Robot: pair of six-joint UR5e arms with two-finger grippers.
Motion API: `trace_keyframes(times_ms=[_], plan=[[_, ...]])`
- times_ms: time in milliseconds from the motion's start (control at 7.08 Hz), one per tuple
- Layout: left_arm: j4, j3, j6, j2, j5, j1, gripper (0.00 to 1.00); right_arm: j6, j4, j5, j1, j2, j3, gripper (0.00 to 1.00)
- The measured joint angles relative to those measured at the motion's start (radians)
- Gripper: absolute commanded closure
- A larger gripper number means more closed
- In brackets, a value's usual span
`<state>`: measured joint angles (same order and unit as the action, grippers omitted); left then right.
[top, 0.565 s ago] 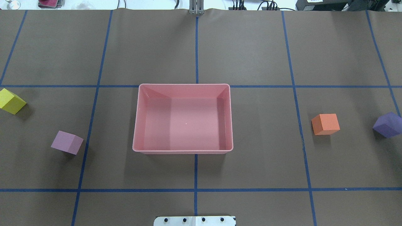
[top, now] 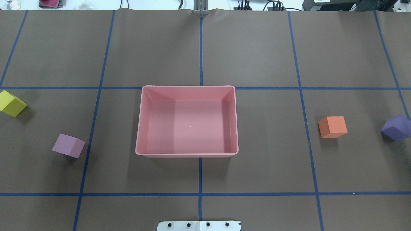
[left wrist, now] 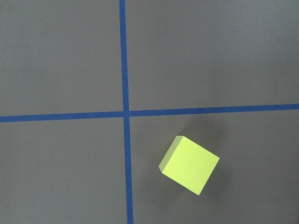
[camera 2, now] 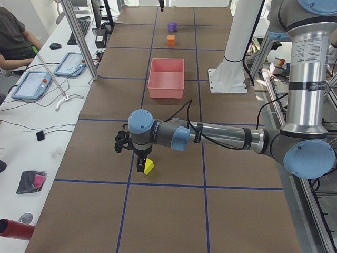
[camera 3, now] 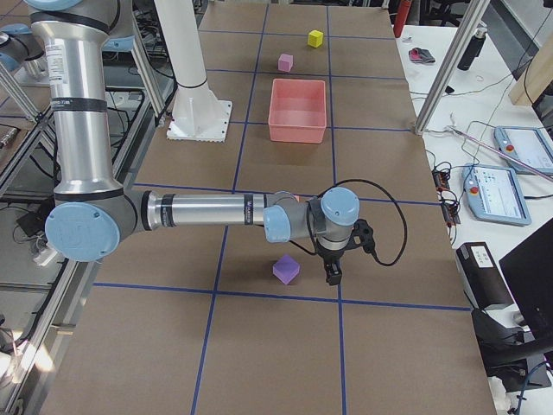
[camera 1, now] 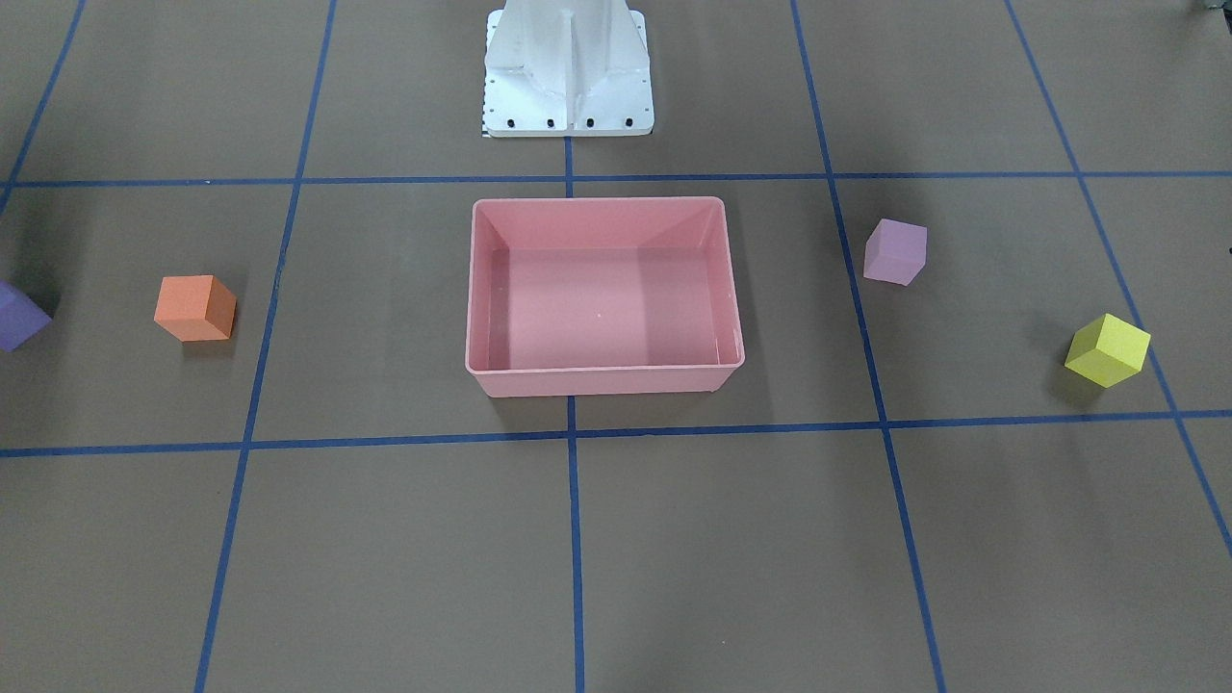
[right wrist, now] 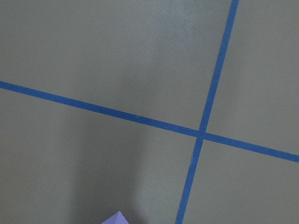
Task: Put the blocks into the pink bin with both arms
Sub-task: 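Move the right gripper toward the purple cube at the table edge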
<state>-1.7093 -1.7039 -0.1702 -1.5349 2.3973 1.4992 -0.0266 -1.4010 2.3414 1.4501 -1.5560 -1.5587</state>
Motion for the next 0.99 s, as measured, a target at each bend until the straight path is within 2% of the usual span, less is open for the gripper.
trace_keyframes(times_ms=[282, 565, 706, 988], plan=[[-0.005, -0.002, -0.005, 0.002, 0.010, -0.006, 0.00, 0.032, 0.183, 0.002, -0.016, -0.075, 0.001, 0.00], [-0.008, -0.002, -0.034, 0.002, 0.026, -0.008, 0.00, 0.180, 0.395, 0.004, -0.089, -0.165, -0.001, 0.03], [-0.017, -0.001, -0.043, 0.001, 0.029, -0.008, 0.00, 0.254, 0.464, -0.001, -0.133, -0.188, -0.002, 0.06], [-0.039, 0.004, -0.048, 0.005, 0.029, -0.008, 0.00, 0.409, 0.508, -0.014, -0.216, -0.201, -0.004, 0.01]])
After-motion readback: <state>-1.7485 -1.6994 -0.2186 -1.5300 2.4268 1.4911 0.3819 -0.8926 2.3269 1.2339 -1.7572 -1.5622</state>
